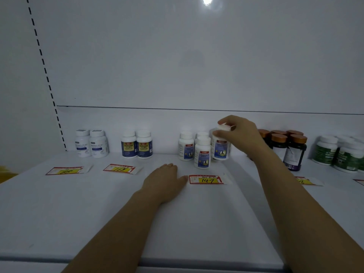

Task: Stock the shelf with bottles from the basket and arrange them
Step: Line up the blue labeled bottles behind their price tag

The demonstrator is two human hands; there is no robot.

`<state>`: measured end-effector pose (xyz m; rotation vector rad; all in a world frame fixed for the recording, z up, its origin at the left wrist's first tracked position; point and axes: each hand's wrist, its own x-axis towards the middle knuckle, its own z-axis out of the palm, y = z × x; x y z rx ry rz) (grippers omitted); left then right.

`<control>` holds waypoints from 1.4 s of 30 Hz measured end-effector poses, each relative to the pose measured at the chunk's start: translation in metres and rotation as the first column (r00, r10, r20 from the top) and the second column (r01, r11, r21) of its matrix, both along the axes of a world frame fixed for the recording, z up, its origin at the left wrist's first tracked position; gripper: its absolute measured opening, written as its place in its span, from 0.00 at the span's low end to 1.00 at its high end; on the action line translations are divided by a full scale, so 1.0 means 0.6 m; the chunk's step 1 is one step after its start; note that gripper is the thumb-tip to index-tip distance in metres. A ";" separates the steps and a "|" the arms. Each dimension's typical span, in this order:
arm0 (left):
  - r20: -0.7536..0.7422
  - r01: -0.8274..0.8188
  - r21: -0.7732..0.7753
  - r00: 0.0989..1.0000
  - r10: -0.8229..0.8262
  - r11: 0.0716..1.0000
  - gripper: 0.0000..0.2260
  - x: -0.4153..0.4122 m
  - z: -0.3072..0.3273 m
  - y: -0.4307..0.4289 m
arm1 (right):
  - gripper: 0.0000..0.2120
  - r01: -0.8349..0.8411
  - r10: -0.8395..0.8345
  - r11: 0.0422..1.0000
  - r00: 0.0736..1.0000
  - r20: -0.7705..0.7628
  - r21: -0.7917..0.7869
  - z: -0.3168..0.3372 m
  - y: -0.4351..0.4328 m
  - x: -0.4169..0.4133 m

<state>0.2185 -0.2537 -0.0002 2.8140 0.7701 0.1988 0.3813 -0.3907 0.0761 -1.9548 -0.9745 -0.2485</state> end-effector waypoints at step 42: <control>0.589 0.434 -0.573 0.808 -0.019 0.695 0.17 -0.007 0.045 -0.022 | 0.08 -0.450 0.531 0.846 0.747 -0.399 0.285 0.006 0.030 -0.047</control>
